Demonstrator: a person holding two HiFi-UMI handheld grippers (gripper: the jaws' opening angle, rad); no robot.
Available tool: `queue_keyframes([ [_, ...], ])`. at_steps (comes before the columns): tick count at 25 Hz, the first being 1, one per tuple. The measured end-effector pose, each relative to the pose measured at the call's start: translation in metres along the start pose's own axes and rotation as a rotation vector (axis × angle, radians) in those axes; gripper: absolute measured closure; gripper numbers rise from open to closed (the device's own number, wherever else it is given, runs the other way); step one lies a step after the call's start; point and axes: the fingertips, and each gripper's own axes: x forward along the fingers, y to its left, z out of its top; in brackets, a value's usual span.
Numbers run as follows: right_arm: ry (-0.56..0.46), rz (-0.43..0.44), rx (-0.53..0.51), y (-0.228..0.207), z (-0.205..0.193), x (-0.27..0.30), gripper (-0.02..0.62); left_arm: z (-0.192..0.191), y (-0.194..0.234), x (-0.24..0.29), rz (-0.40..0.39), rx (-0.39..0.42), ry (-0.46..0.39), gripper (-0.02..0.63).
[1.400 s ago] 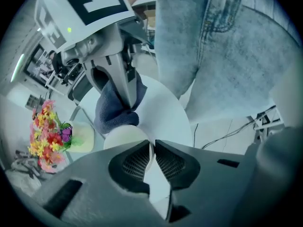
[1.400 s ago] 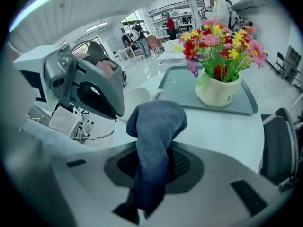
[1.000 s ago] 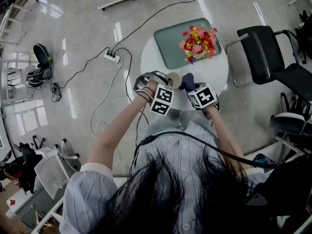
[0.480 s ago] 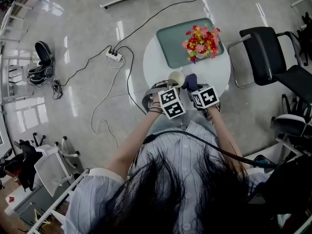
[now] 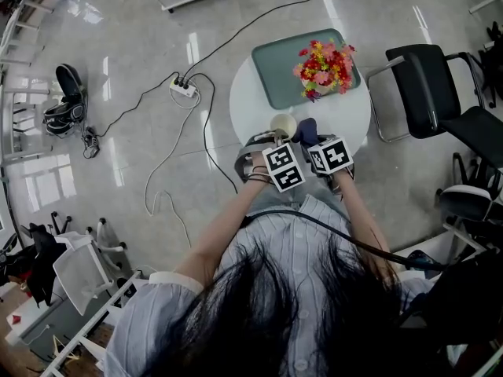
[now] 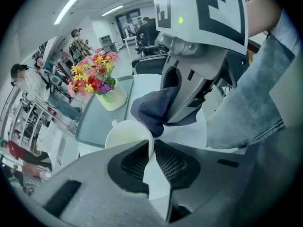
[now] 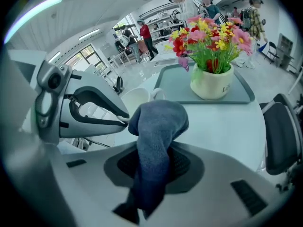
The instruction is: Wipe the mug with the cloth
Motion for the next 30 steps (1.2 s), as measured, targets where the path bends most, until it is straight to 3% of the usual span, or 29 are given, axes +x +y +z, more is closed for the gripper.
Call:
queue_keyframes([
  [3, 0.000, -0.001, -0.011, 0.000, 0.001, 0.000, 0.494, 0.002, -0.002, 0.000, -0.012, 0.095, 0.001, 0.557],
  [9, 0.006, -0.009, -0.059, -0.004, 0.007, -0.001, 0.494, -0.001, -0.006, 0.001, -0.112, 0.243, -0.028, 0.558],
  [17, -0.021, -0.001, -0.087, -0.002, 0.019, -0.003, 0.494, -0.020, -0.005, -0.005, -0.204, 0.534, 0.004, 0.560],
  [25, -0.013, -0.037, -0.097, -0.006, 0.025, -0.007, 0.494, -0.034, -0.003, -0.007, -0.227, 0.848, 0.071, 0.561],
  [30, -0.009, -0.041, -0.105, -0.003, 0.027, -0.005, 0.494, -0.041, -0.002, -0.008, -0.228, 0.974, 0.092, 0.563],
])
